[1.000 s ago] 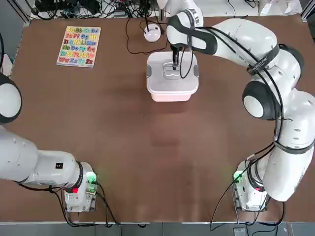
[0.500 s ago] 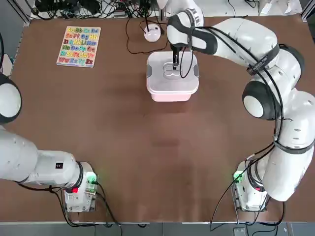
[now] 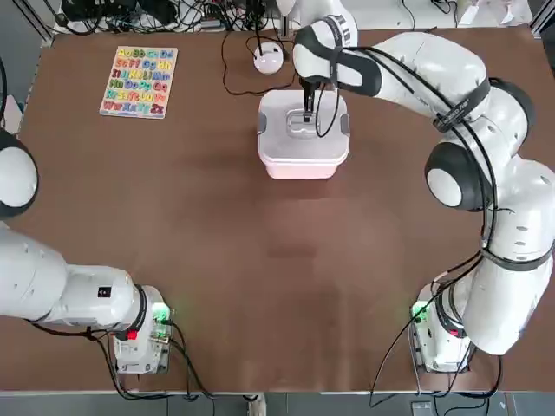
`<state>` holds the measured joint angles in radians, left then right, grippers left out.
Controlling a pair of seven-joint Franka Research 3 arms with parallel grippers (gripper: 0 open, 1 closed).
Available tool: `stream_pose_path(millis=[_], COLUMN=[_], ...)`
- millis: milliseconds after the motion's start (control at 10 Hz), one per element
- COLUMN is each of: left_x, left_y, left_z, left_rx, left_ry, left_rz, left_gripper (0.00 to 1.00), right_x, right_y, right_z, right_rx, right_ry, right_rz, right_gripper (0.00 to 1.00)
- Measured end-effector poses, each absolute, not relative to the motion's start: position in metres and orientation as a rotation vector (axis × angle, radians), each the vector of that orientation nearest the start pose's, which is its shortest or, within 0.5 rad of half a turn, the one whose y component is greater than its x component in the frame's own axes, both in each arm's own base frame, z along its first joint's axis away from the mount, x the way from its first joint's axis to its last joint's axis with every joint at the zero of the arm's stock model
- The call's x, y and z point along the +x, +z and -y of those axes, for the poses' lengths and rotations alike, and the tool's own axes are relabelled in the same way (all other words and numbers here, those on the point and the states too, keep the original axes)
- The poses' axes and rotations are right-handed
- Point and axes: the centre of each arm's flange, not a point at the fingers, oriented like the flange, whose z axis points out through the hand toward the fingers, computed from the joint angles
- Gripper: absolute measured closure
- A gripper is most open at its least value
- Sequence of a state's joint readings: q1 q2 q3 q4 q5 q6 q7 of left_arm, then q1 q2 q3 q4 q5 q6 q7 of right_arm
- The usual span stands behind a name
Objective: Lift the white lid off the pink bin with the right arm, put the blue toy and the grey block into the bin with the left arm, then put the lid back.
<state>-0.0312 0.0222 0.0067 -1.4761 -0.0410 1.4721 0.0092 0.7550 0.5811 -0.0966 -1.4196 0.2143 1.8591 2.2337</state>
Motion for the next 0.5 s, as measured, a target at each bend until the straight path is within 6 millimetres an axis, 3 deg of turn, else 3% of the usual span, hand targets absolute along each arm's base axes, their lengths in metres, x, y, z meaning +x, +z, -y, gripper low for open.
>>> stream_pose_path(millis=[500], left_x=[0.5514], left_y=[0.648], left_z=[0.0183], left_rx=[-3.181], left_ry=[0.042], left_rz=[-0.059], left_gripper=[0.0], right_x=[0.5342], right_y=[0.3499], right_z=[-0.451], right_rx=[-2.191], right_ry=[0.263], right_rz=[-2.403], right_gripper=[0.9])
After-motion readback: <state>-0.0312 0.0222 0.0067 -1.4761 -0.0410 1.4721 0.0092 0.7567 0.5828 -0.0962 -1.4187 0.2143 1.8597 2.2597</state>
